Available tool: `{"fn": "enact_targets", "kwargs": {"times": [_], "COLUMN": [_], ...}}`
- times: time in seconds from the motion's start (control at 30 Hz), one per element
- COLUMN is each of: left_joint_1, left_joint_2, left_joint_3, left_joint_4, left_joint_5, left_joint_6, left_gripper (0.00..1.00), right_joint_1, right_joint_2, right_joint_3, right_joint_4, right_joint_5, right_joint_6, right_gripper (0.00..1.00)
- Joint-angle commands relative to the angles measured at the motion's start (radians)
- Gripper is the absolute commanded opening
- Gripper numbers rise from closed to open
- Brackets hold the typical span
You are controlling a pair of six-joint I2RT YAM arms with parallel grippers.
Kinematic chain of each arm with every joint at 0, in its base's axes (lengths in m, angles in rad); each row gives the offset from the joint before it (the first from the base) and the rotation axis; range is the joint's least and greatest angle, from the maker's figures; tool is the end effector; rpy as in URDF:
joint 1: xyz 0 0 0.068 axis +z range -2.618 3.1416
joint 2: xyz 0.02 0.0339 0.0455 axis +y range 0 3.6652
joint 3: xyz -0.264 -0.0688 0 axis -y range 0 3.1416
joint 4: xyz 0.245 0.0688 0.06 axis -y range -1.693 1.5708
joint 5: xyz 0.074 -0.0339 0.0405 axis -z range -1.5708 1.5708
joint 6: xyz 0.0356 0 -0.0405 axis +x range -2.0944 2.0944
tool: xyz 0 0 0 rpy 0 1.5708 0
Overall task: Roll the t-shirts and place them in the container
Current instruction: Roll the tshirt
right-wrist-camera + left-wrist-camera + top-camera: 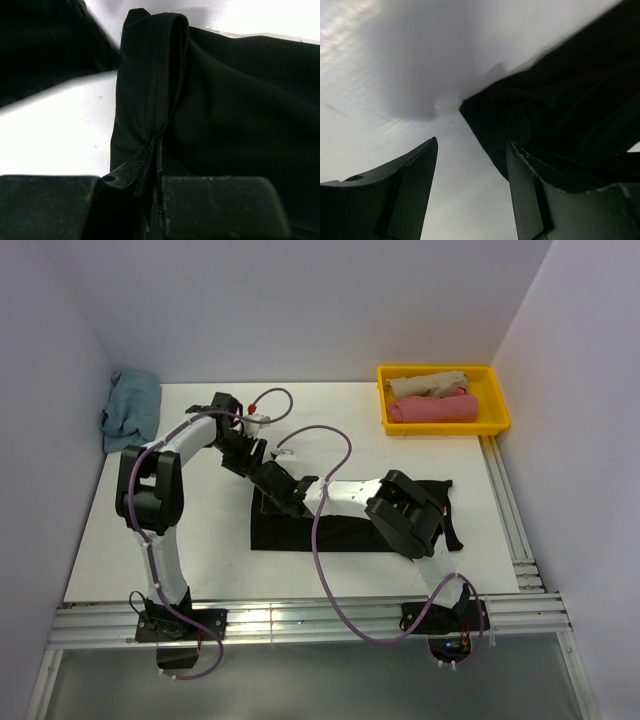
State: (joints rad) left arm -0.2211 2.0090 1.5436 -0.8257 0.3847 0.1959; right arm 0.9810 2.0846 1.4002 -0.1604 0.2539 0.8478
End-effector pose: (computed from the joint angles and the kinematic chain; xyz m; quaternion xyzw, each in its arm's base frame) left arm 0.3946 -0.1024 0.1934 0.2273 0.9454 -0.1910 0.1344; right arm 0.2574 0.3686 0.1539 -0.0169 0.9283 0.2068 0.3087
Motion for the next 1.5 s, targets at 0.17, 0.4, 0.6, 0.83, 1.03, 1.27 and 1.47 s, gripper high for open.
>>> {"fn": "enact_targets", "kwargs": {"times": [0.17, 0.4, 0.6, 0.83, 1.03, 1.27, 1.47], "left_joint_1": [0.015, 0.019, 0.019, 0.019, 0.016, 0.005, -0.007], "left_joint_2": [0.02, 0.069, 0.085, 0.065, 0.051, 0.043, 0.04], "left_joint_3": [-0.037, -0.077, -0.088, -0.062, -0.054, -0.037, -0.019], "left_joint_4": [0.049, 0.092, 0.119, 0.096, 0.077, 0.06, 0.043], "left_joint_5": [0.163, 0.197, 0.209, 0.152, 0.117, 0.085, 0.06], "left_joint_6": [0.016, -0.019, -0.059, -0.087, -0.093, -0.112, -0.119], "left_gripper": [0.63, 0.61, 0.42, 0.03, 0.0, 0.0, 0.0], "right_joint_1": [-0.016, -0.024, -0.022, -0.019, 0.018, 0.096, 0.11], "right_joint_2": [-0.031, -0.034, -0.028, -0.098, -0.176, -0.102, 0.005], "right_joint_3": [-0.029, -0.052, -0.049, -0.061, -0.015, 0.172, 0.264], "right_joint_4": [-0.004, 0.015, 0.021, -0.01, -0.134, -0.25, -0.269], "right_joint_5": [0.027, 0.024, 0.015, 0.038, 0.16, 0.222, 0.208], "right_joint_6": [0.008, 0.013, 0.013, 0.007, -0.001, -0.03, -0.029], "right_gripper": [0.08, 0.08, 0.08, 0.37, 0.46, 0.45, 0.44]}}
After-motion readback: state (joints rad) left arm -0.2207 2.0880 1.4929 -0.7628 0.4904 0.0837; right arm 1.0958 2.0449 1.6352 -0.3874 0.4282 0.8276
